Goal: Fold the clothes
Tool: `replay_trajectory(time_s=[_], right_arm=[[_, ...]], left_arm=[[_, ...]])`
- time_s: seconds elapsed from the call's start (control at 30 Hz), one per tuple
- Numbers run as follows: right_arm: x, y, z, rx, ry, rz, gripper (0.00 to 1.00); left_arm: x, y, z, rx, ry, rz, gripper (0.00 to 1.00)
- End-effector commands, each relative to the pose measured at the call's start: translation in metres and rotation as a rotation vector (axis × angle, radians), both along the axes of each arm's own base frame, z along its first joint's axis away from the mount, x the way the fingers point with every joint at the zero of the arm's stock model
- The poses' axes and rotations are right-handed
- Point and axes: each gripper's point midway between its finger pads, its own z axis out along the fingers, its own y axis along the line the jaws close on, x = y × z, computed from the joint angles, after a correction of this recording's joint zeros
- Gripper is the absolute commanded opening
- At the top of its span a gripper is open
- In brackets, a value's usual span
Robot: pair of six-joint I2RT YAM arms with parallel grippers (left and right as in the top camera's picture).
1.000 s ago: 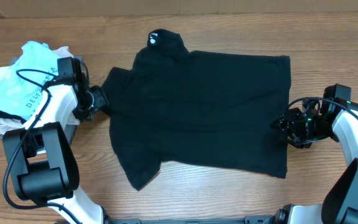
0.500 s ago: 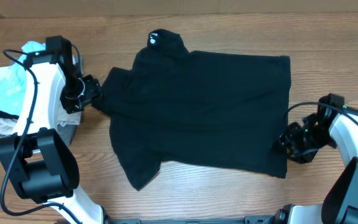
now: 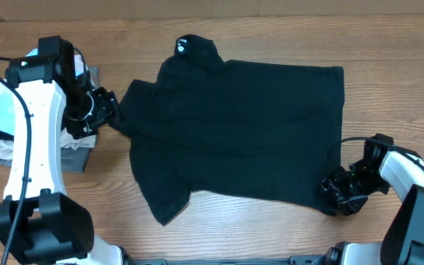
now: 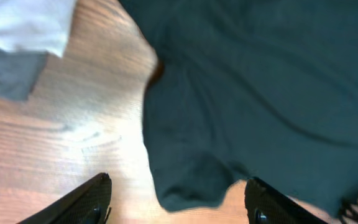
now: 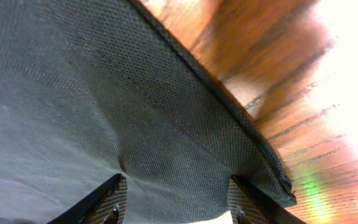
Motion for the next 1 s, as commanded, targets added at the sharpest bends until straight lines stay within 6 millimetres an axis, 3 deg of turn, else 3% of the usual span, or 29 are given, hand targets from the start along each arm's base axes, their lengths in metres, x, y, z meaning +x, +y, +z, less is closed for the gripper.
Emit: replay_trajectory(time_s=[0.0, 0.17, 0.33, 0.63, 0.77, 0.97], right_arm=[[-0.016, 0.004, -0.018, -0.009, 0.048, -0.068, 0.56], [-0.001, 0.0, -0.016, 0.003, -0.008, -0.087, 0.51], [0.015, -0.015, 0.005, 0.015, -0.098, -0.06, 0.5], [0.01, -0.011, 0.044, 0.036, -0.161, -0.072, 0.57], [-0.002, -0.005, 0.041, 0.053, -0.103, -0.115, 0.59], [-0.021, 0.004, 0.018, 0.061, -0.023, -0.22, 0.58]], left_arm=[[-0.001, -0.013, 0.01, -0.036, -0.024, -0.041, 0.72], [-0.003, -0.013, 0.01, -0.036, -0.02, -0.068, 0.71], [-0.005, -0.013, 0.01, -0.031, -0.015, -0.084, 0.71], [0.0, -0.012, 0.01, -0.028, -0.038, -0.084, 0.72], [0.002, -0.012, 0.01, -0.027, -0.045, -0.084, 0.73], [0.002, -0.012, 0.01, -0.026, -0.046, -0.089, 0.73]])
